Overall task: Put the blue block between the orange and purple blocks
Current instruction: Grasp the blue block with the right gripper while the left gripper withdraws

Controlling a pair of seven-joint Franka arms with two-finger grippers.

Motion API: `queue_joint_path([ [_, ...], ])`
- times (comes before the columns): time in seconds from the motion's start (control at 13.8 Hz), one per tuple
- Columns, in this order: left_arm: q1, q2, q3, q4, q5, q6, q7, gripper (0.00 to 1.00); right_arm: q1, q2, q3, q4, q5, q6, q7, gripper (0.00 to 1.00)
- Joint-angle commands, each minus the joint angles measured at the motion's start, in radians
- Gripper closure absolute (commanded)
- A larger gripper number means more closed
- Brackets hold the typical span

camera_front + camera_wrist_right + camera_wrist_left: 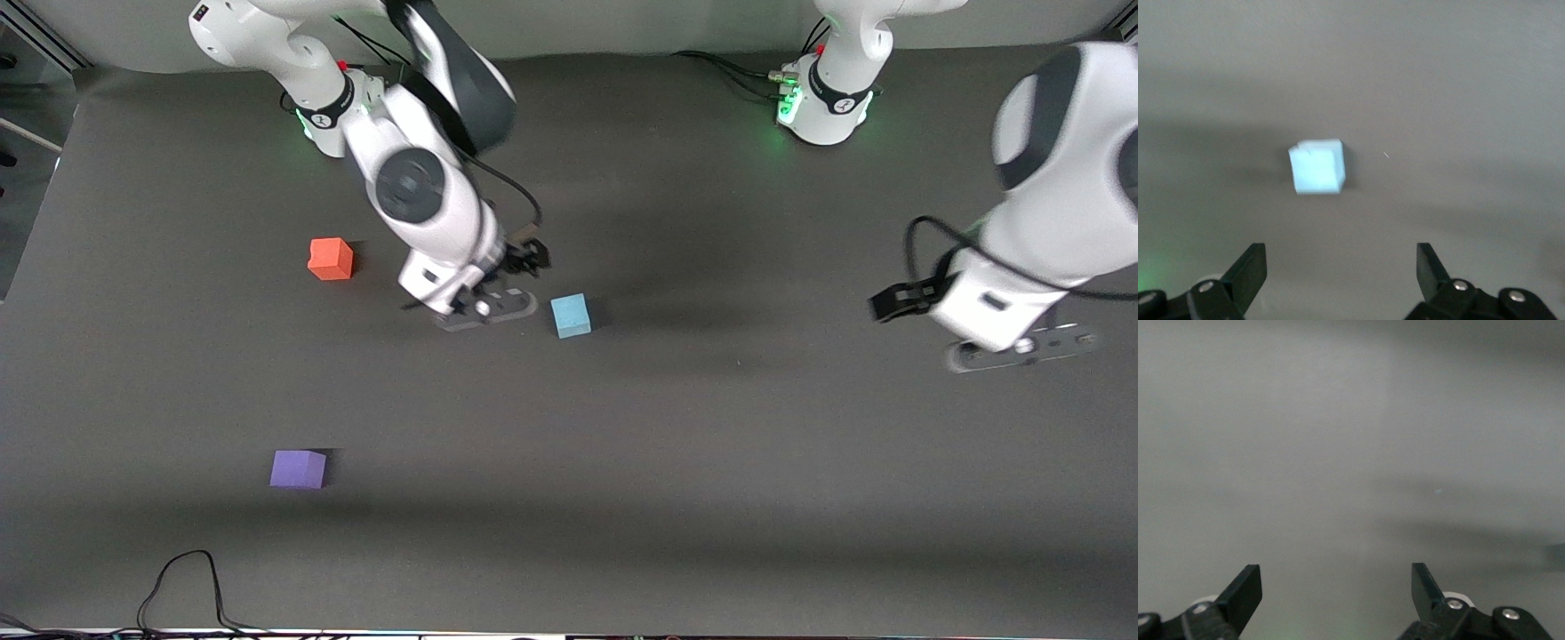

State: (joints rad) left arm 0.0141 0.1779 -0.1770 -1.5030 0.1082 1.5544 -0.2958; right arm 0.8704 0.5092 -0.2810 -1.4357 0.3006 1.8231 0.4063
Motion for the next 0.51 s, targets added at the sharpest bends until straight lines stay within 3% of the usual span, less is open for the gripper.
queue_joint_path([
  [0.0, -0.075, -0.150, 0.153, -0.152, -0.019, 0.013, 0.145, 0.00, 0.062, 0.161, -0.015, 0.117, 0.032, 0.106, 0.052, 0.01],
  [0.14, -0.111, -0.214, 0.215, -0.207, -0.016, 0.029, 0.156, 0.00, 0.119, 0.230, -0.015, 0.063, 0.038, 0.267, 0.057, 0.01],
  [0.43, -0.112, -0.213, 0.254, -0.203, -0.025, 0.079, 0.210, 0.00, 0.131, 0.313, -0.015, 0.061, 0.037, 0.326, 0.037, 0.04],
])
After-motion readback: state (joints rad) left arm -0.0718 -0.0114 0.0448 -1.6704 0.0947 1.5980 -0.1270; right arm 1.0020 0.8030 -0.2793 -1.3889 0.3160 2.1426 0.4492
